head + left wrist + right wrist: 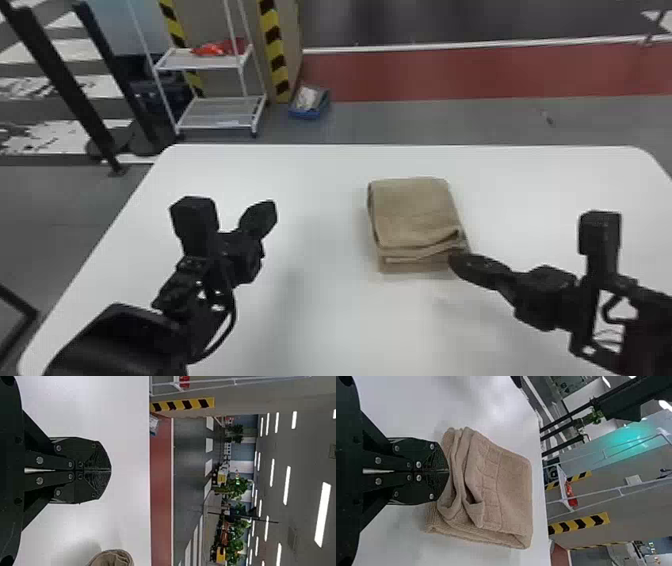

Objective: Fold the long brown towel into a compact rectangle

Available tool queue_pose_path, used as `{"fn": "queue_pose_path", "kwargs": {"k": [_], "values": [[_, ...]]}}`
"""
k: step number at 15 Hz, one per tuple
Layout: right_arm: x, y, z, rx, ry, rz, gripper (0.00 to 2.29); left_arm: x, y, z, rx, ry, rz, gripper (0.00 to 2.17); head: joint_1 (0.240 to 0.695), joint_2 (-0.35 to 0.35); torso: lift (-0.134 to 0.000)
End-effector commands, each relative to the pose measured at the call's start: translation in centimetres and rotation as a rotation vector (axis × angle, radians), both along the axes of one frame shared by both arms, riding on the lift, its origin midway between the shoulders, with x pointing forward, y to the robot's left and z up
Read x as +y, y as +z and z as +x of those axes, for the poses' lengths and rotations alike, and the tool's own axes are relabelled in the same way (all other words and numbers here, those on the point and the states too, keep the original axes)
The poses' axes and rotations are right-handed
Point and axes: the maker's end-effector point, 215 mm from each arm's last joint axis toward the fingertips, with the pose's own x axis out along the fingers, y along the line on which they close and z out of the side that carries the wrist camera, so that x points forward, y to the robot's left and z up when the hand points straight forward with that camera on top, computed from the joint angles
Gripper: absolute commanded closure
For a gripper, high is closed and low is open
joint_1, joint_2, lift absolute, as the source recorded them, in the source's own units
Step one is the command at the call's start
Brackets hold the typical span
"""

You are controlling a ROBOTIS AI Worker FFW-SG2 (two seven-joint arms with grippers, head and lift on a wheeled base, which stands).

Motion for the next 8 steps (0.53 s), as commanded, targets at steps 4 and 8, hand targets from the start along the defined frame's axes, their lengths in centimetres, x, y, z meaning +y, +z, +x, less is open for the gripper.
{"fn": "queue_pose_path", "kwargs": {"k": [4, 8], "values": [[-3.6, 3.9, 2.8, -0.122, -0.127, -0.086, 0.00, -3.7, 3.1, 0.4, -0.106, 0.003, -0.017, 0.01, 0.695, 0.098, -0.124], [-6.2, 5.4, 6.5, -0.208, -0.242, -0.130, 0.06, -4.6, 5.4, 1.5, -0.227, 0.010, 0.127, 0.03, 0.695, 0.026, -0.124]]}}
